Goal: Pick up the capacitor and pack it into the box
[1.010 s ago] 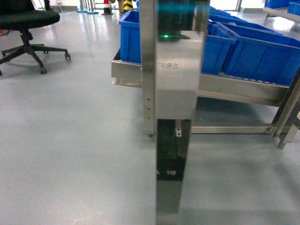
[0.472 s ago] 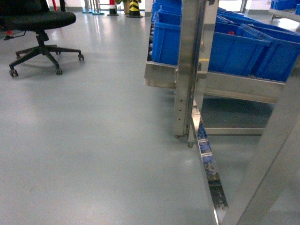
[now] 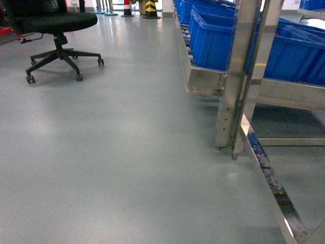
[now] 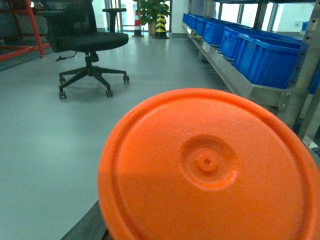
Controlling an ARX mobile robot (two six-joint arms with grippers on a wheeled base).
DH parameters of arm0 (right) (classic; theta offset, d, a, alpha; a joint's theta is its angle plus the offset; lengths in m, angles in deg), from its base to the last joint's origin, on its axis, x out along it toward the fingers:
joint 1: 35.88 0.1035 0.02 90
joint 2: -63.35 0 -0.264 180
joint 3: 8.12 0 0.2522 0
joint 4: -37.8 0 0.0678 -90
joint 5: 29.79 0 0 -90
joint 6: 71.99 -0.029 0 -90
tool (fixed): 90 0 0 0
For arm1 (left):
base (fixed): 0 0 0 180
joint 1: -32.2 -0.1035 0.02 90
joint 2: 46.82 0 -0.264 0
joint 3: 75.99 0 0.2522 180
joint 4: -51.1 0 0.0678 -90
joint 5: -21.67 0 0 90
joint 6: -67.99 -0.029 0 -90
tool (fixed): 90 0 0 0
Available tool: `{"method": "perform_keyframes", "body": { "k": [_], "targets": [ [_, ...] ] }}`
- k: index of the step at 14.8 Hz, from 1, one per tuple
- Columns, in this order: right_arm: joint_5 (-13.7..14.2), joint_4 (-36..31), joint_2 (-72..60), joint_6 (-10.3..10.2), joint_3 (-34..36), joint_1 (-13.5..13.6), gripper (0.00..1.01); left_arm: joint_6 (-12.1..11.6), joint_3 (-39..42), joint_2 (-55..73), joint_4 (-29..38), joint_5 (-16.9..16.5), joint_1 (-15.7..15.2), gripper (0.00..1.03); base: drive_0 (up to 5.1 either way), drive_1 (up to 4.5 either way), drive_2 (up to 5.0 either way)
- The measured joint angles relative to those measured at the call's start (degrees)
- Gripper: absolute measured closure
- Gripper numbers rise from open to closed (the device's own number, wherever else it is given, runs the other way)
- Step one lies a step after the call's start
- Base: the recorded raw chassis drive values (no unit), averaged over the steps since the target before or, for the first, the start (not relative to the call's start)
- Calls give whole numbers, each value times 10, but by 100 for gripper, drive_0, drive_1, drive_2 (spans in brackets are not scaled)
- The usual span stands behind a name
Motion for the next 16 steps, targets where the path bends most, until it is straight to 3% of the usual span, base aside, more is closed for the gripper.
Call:
{"method": "perform_keyframes", "body": {
  "k": [16],
  "targets": [
    [0, 0, 0, 0, 0, 0, 3, 0, 0, 0, 0, 0, 0, 59, -503, 235, 235]
  ]
}}
